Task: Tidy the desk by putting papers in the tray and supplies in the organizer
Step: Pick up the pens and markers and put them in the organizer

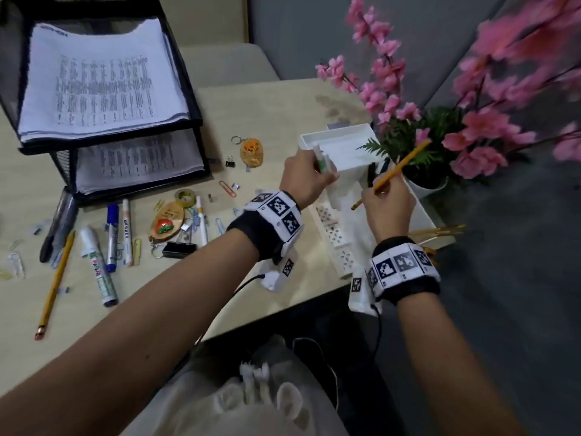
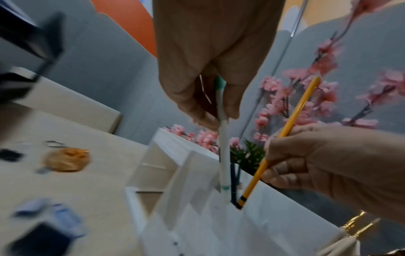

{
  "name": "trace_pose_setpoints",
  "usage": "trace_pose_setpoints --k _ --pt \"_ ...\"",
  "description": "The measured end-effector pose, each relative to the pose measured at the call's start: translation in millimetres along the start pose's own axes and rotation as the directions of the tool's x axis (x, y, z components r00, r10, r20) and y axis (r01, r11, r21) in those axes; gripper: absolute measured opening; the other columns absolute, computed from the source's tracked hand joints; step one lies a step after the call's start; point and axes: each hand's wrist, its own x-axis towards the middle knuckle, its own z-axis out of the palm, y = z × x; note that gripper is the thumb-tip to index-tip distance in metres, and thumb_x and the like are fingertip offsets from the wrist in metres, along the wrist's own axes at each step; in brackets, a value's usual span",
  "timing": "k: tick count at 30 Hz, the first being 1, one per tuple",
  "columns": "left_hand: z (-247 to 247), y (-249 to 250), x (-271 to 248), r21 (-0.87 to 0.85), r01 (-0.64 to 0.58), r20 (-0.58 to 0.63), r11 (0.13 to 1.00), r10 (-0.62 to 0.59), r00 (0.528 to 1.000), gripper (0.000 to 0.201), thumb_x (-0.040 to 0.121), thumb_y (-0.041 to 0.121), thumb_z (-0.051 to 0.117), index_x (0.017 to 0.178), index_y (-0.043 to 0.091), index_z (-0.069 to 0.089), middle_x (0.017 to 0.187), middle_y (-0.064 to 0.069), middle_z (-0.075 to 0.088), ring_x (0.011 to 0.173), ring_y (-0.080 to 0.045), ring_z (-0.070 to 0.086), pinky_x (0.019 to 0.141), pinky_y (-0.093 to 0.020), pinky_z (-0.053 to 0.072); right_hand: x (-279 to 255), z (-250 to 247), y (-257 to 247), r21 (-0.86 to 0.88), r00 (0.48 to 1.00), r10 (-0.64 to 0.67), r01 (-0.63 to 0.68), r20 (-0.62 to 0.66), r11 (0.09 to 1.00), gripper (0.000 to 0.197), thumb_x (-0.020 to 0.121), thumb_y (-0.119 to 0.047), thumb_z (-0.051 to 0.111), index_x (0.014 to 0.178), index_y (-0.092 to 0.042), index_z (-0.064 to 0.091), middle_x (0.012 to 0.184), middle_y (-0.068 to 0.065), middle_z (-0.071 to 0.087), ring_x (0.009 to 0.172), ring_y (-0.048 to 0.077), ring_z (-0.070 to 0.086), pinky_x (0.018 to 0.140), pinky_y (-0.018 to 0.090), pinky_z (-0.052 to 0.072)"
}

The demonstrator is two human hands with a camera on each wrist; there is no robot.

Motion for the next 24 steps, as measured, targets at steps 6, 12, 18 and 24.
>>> trace_pose_setpoints --k 6,12,18,24 --pt "72.1 32.6 40.2 0.071 -0.063 0.001 0.996 0.063 0.998 0.01 0.079 0.013 0.069 0.081 0.004 0.066 0.088 -0.012 0.07 0.091 -0.03 0.065 0.081 -0.033 0.05 45.3 -26.9 24.7 -0.085 0.999 0.045 -0.048 -0.03 0.995 0.022 0.092 -0.008 0.047 0.107 0.002 0.06 0.111 0.023 0.063 0.109 0.033 0.056 0.089 0.032 0.041" --pt "116.4 15.5 61.2 0.322 -0.036 0.086 0.946 0.008 0.996 0.025 0.083 0.021 0.067 0.096 0.001 0.059 0.109 -0.019 0.064 0.105 -0.033 0.058 0.08 -0.035 0.043 59.2 -26.5 43.0 -0.26 0.974 0.106 -0.052 0.199 0.964 0.024 0.094 -0.008 0.044 0.112 0.001 0.057 0.115 0.024 0.059 0.113 0.036 0.053 0.091 0.037 0.044" --pt "120.2 -1.1 57.7 0.387 -0.042 0.155 0.921 -0.02 0.988 0.037 0.084 0.02 0.066 0.114 0.0 0.06 0.117 -0.017 0.064 0.105 -0.031 0.062 0.09 -0.037 0.049 64.6 -22.1 47.8 -0.298 0.96 0.088 -0.005 0.267 0.955 0.026 0.092 -0.001 0.043 0.112 0.005 0.058 0.115 0.024 0.06 0.116 0.035 0.051 0.092 0.035 0.043" --pt "73.6 -18.1 31.3 0.225 0.018 0.098 0.974 -0.041 0.994 0.023 0.092 0.013 0.053 0.111 0.002 0.06 0.089 -0.019 0.073 0.084 -0.027 0.071 0.08 -0.026 0.051 47.1 -13.5 18.4 -0.09 0.998 -0.053 0.051 -0.029 0.995 0.029 0.088 0.002 0.046 0.115 -0.002 0.053 0.124 0.017 0.053 0.117 0.028 0.05 0.09 0.022 0.031"
